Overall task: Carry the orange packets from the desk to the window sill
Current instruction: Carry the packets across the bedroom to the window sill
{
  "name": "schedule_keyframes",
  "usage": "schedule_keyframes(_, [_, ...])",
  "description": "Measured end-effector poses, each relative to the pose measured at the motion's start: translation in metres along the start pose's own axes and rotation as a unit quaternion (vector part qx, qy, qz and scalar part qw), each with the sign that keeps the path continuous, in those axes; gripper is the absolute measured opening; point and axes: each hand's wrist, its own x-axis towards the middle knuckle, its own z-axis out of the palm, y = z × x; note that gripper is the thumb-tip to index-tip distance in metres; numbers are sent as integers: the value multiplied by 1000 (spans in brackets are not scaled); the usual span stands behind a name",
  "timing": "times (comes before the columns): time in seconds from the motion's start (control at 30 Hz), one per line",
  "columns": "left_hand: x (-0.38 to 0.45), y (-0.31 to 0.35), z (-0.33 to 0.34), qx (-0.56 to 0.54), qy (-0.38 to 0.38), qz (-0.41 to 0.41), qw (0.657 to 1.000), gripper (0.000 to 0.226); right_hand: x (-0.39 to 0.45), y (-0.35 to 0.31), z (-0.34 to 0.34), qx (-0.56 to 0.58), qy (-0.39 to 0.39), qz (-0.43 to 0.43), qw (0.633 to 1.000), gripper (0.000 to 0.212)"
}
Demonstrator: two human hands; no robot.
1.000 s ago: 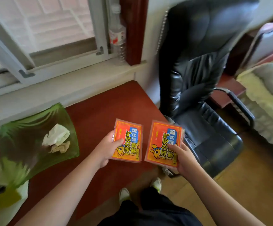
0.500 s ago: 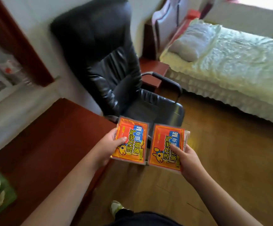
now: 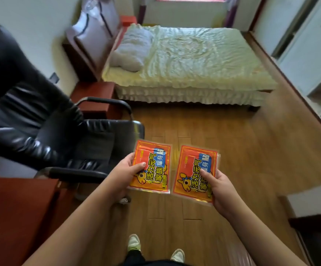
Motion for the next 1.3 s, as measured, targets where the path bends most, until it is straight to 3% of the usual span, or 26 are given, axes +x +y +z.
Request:
schedule_keyframes(0.3, [70, 41, 72, 22, -98, -11, 995, 41, 17, -34, -50, 62, 58, -34, 996, 22])
schedule_keyframes(0.87, [241, 132, 155, 59, -227, -23, 972, 26, 114, -127, -80, 126, 179, -109, 970, 18])
schedule_keyframes(1.3, [359, 153, 302, 117, -268, -45, 955, 32, 172, -200, -208, 146, 232, -116, 955, 21])
